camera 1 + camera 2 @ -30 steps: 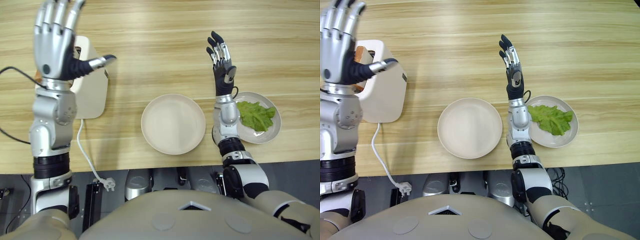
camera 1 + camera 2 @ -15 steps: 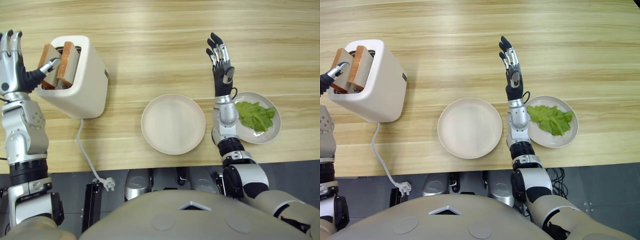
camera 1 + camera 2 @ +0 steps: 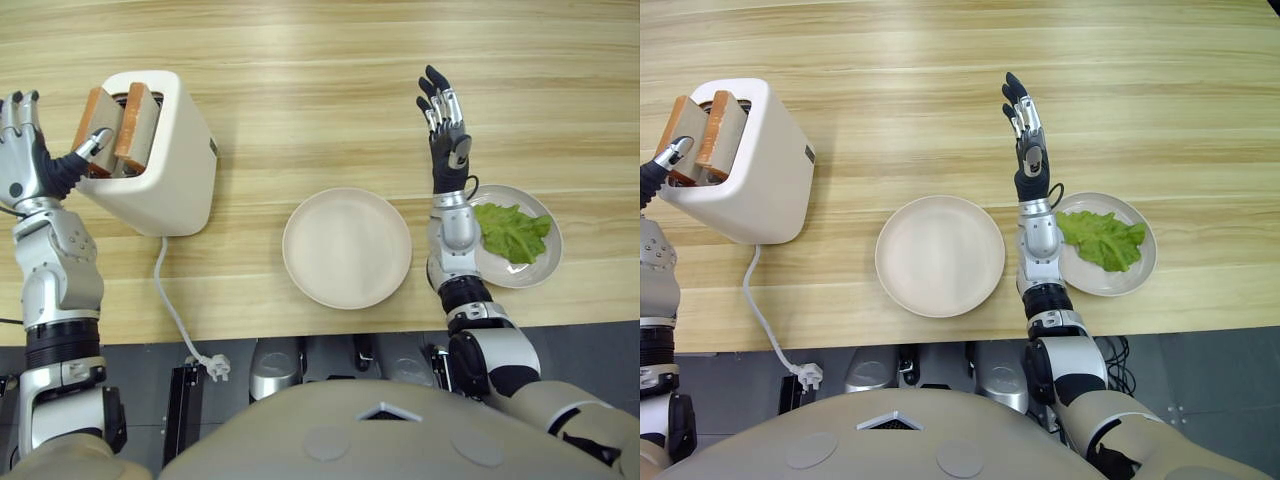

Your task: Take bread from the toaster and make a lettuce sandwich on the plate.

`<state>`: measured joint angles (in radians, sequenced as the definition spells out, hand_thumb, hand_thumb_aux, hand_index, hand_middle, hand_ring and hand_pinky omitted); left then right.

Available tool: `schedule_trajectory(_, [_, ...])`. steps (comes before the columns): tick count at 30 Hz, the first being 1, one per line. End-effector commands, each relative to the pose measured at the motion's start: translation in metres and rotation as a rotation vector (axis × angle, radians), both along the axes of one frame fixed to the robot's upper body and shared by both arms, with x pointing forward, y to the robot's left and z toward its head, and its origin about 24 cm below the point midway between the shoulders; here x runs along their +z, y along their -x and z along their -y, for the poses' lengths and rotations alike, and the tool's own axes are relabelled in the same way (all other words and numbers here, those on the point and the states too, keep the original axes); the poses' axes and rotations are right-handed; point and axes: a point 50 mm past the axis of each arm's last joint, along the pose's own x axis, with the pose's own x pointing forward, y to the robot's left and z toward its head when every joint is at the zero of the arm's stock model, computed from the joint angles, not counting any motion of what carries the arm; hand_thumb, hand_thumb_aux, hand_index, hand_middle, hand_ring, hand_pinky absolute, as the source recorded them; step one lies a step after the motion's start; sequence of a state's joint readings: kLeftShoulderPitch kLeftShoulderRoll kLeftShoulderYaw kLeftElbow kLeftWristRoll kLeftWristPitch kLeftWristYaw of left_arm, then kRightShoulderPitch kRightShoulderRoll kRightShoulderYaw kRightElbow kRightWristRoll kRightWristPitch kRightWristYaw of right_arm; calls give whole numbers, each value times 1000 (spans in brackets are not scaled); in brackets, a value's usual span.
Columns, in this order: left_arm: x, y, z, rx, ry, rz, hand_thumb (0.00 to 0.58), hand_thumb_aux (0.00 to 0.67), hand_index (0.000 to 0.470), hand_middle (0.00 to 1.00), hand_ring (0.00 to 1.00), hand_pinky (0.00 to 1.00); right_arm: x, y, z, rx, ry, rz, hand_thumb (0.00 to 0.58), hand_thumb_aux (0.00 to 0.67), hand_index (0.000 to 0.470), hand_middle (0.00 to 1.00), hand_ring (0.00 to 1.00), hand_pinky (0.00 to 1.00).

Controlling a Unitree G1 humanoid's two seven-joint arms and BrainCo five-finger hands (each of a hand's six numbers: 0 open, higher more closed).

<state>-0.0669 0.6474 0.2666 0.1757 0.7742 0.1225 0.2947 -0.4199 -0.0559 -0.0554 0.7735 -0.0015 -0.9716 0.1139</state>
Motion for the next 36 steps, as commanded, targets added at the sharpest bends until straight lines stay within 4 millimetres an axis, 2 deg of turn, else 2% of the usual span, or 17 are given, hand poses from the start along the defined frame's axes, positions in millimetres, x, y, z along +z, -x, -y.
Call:
schedule_trajectory(1, [-14,-1,8,-18,34,-52,503,426,292,0,0,0,-2,2,1,-2,13,-3,0,0,0,0,0,0])
schedule_trajectory(2, [-15,-2,10,-23,34,-57,538,489,336,0,0,0,-2,2,1,-2,15,-2,0,0,0,0,0,0])
schedule_trajectory(3, [-15,-3,11,-28,35,-59,538,489,336,0,0,0,-2,2,1,-2,16,-2,0,0,0,0,0,0])
schedule_trajectory(4, [-16,-3,13,-37,35,-61,561,549,377,0,0,0,-2,2,1,-2,17,-1,0,0,0,0,0,0])
schedule_trajectory(11, [-4,-6,23,-91,18,-17,549,515,354,0,0,0,-3,3,1,-6,26,4,0,0,0,0,0,0])
schedule_trajectory(13, [1,-8,27,-108,9,9,571,586,402,0,0,0,-3,3,1,-5,28,4,0,0,0,0,0,0])
schedule_trajectory(14, [4,-7,28,-113,4,25,571,586,402,0,0,0,-3,3,1,-4,29,3,0,0,0,0,0,0])
schedule_trajectory(15, [8,-7,29,-114,-2,49,580,670,460,0,0,0,-3,3,0,-2,30,3,0,0,0,0,0,0])
schedule_trajectory(20, [29,-3,33,-120,-35,183,580,670,460,0,0,0,-3,3,-1,2,38,1,0,0,0,0,0,0])
schedule_trajectory(21, [32,-3,33,-123,-40,204,580,670,460,882,882,882,-4,3,-1,2,39,1,0,0,0,0,0,0])
schedule_trajectory(22, [36,-2,34,-127,-46,228,580,670,460,1000,1000,1000,-4,3,-1,3,41,1,0,0,0,0,0,0])
schedule_trajectory(25, [52,2,37,-139,-65,296,580,670,460,1000,1000,1000,-4,3,-2,5,45,2,0,0,0,0,0,0])
schedule_trajectory(30, [95,14,47,-176,-121,455,580,670,460,1000,1000,1000,-3,2,-3,6,49,4,0,0,0,0,0,0])
schedule_trajectory(33, [117,20,64,-264,-152,537,580,670,460,1000,1000,1000,-3,2,-3,2,46,5,0,0,0,0,0,0])
schedule_trajectory(36, [125,18,89,-442,-87,543,580,670,460,1000,1000,1000,-1,1,-2,-6,33,10,0,0,0,0,0,0])
